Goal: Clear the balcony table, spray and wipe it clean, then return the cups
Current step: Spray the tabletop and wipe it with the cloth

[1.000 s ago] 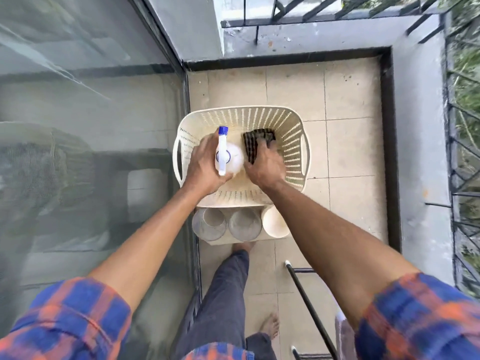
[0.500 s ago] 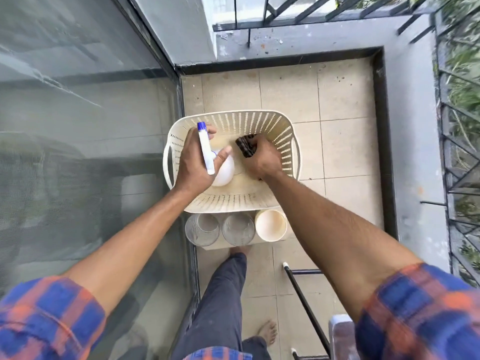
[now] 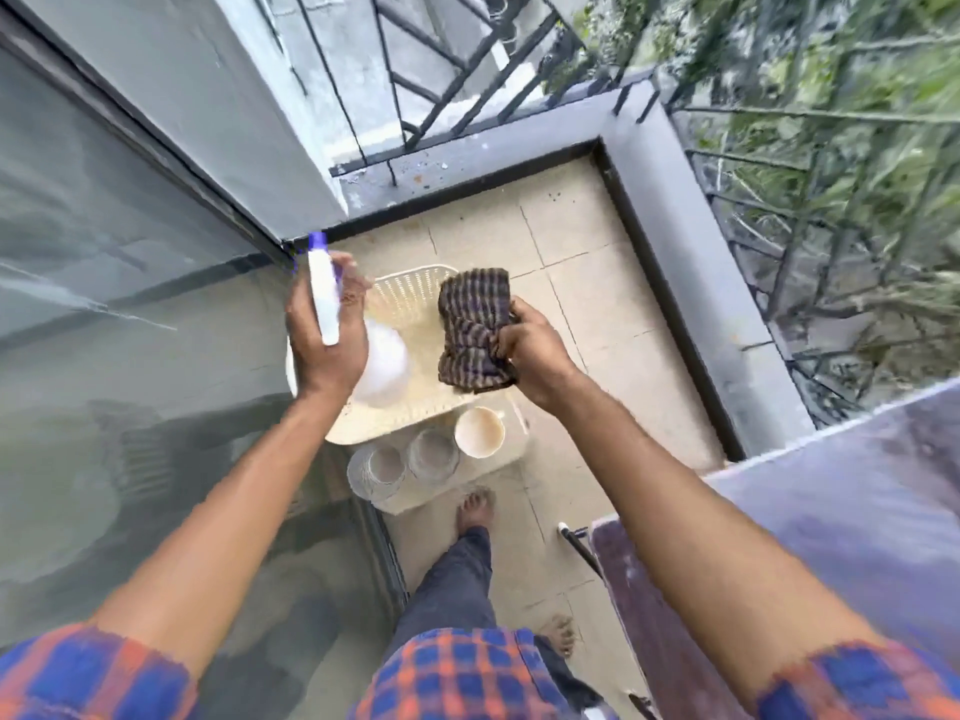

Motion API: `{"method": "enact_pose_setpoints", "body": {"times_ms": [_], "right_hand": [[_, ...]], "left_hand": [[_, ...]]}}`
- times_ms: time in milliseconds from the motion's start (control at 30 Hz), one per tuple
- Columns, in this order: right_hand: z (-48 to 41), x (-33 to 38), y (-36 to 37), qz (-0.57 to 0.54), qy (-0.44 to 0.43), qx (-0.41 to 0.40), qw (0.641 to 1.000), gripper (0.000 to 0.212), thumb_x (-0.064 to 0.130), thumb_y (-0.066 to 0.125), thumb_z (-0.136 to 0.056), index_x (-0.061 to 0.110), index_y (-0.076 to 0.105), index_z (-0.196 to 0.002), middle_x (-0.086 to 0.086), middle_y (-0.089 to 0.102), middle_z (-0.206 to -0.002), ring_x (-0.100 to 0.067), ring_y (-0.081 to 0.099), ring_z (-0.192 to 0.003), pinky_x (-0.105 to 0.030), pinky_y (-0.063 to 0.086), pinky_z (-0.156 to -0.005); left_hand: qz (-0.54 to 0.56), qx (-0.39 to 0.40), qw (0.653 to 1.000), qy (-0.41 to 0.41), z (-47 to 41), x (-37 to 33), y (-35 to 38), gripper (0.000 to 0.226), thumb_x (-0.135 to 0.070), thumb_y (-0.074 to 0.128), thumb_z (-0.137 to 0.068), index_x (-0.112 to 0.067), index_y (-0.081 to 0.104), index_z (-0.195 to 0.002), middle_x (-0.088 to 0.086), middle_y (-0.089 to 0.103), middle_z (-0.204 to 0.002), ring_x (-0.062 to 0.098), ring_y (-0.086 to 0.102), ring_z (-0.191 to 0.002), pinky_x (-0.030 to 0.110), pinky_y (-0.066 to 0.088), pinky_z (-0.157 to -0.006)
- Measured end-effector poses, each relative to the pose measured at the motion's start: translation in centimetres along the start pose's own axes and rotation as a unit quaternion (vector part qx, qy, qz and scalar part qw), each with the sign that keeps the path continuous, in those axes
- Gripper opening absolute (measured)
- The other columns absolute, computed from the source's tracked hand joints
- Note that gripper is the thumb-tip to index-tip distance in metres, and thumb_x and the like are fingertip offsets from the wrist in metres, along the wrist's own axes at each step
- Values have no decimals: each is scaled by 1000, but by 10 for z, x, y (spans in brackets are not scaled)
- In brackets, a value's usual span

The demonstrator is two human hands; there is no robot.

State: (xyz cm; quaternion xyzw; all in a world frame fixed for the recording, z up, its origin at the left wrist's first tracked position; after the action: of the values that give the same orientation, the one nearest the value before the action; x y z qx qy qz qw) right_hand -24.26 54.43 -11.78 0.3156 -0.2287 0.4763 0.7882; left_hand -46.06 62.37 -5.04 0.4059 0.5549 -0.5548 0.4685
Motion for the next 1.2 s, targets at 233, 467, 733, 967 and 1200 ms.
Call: {"method": "enact_pose_setpoints", "body": {"times_ms": [233, 467, 733, 967, 1200], "right_hand": [[151, -8, -156, -142, -105, -179, 968, 80, -4, 41, -41, 0, 57, -120, -24, 61, -110, -40, 58, -98, -42, 50, -79], [339, -83, -293, -241, -198, -316, 896, 58, -10, 36, -59, 13, 62, -105, -9, 72, -92, -31, 67, -85, -52, 52, -84], [434, -176, -327, -364, -228, -374, 822, 77, -6, 40, -53, 4, 55, -128, -20, 62, -115, -37, 61, -100, -49, 54, -88], [449, -233, -287, -458, -217, -297, 809, 73, 0, 41, -63, 5, 54, -135, -22, 66, -123, -39, 68, -98, -53, 59, -70], [442, -251, -250, -426, -173, -278, 844, 75, 7, 46, -62, 5, 53, -136, -30, 60, -127, -40, 62, -99, -64, 52, -85]], "left_hand": [[-6, 239, 971, 1, 85, -74, 99, 54, -60, 54, -94, -8, 66, -103, 5, 70, -89, 10, 67, -48, 23, 54, -51], [-54, 436, 897, -43, 224, -95, 177, 44, -55, 46, -102, -21, 73, -92, 5, 76, -94, 23, 55, -41, 27, 45, -54], [-160, 531, 828, -77, 335, -64, 200, 53, -47, 61, -99, 5, 69, -91, 14, 69, -80, 25, 54, -45, 28, 42, -38], [-312, 487, 814, -50, 340, -34, 152, 57, -58, 62, -94, -5, 74, -80, 16, 72, -71, 21, 55, -45, 31, 46, -52], [-343, 439, 826, -82, 320, -13, 107, 68, -81, 59, -71, -14, 67, -68, 11, 68, -65, 21, 56, -54, 33, 43, -57]]}}
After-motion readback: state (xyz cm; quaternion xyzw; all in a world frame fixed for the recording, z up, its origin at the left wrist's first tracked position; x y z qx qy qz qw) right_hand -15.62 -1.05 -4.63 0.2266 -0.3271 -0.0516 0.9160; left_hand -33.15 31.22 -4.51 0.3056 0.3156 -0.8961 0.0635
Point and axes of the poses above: each hand's wrist, its own z-axis away from the middle knuckle, its own y-axis out of the palm, x = y × z, the point moved 7 cm from there along -z, towards the middle knuckle
